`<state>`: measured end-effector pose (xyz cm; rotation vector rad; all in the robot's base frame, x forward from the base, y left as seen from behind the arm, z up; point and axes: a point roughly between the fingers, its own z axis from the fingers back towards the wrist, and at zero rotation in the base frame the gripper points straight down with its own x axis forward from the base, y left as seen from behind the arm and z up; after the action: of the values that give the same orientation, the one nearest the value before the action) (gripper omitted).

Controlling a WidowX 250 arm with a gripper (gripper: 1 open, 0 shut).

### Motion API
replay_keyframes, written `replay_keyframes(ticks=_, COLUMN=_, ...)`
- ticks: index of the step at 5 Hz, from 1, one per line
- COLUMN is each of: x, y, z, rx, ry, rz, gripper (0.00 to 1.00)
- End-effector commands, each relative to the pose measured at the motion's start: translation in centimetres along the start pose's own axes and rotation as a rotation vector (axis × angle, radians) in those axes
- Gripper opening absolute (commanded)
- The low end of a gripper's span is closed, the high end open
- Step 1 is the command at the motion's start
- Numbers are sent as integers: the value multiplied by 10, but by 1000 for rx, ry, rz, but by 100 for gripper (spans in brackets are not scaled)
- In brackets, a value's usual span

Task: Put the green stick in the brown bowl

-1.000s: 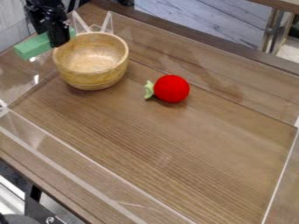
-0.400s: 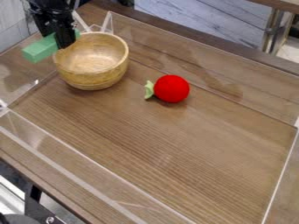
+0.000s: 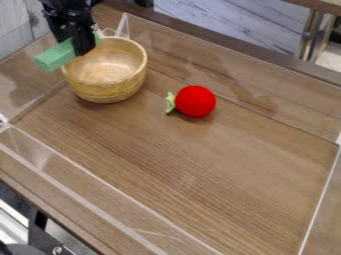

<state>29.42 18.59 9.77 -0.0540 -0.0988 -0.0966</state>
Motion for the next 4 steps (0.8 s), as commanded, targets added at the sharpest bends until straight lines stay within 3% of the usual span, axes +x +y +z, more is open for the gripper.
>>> replay_keyframes(ticks=1, x=16, y=9, z=7, rx=41, ry=-48, rz=7, gripper=0)
replay_keyframes(ticks=3, x=25, y=5, z=31, rx=-11, ry=-73, rz=58, gripper=0)
replay_keyframes(ticks=4, x=19, y=-1, z=40, rx=-30, ry=-87, rz=136, gripper=0)
